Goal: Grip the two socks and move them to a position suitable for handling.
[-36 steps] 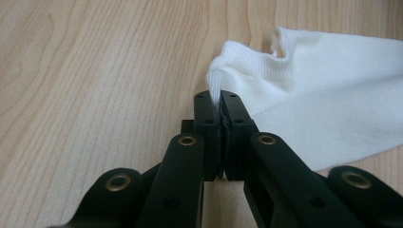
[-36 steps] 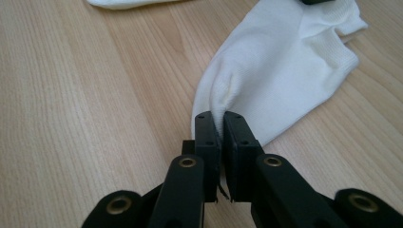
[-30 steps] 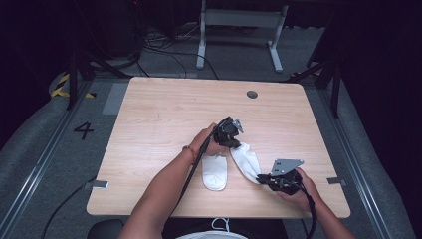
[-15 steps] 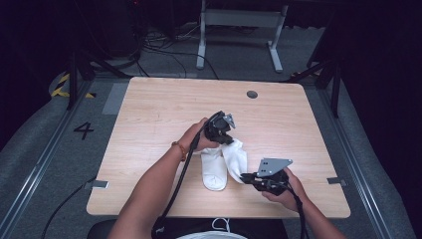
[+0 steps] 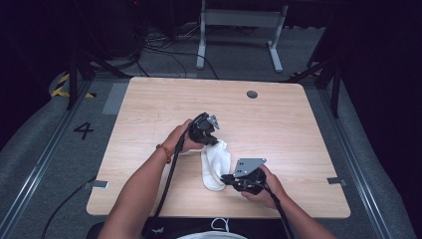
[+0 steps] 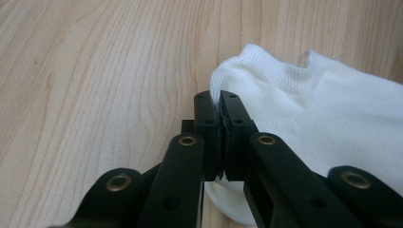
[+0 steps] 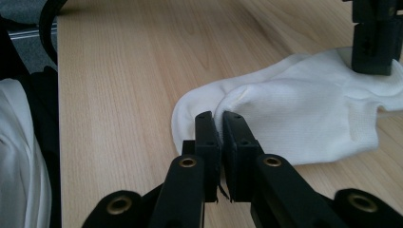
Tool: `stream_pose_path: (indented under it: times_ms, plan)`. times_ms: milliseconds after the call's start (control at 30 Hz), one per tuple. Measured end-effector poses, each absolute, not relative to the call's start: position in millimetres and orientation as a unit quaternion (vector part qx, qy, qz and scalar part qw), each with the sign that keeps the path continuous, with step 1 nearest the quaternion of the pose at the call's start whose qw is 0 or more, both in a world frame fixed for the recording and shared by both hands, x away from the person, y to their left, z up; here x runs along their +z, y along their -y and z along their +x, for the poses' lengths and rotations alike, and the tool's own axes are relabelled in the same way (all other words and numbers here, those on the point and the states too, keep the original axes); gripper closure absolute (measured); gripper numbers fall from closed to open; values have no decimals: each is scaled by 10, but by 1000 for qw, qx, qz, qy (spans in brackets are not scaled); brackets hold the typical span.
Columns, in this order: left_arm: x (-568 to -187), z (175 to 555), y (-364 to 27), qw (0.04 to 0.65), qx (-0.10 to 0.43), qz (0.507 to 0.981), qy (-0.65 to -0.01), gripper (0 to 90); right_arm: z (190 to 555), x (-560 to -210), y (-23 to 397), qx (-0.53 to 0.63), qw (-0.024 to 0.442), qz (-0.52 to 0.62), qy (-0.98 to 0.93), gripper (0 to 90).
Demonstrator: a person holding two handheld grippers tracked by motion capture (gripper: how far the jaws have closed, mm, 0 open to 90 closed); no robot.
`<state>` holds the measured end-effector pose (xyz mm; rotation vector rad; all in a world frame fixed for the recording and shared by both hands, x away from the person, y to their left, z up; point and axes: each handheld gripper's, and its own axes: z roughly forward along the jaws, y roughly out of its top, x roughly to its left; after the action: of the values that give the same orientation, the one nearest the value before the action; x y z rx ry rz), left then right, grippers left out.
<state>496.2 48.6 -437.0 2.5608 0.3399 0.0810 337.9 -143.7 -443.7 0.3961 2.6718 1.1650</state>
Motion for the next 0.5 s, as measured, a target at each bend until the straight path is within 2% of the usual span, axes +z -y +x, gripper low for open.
stream_pose_path:
  times_ms: [200,500]
  plan:
    - [-4421,4966,-491,259,32,957,-124,873,3381,-4497,1288,383,93,126,-910,859]
    - [-4370,4964,-559,247,45,960,-126,872,3361,-4542,1314,375,86,139,-912,854]
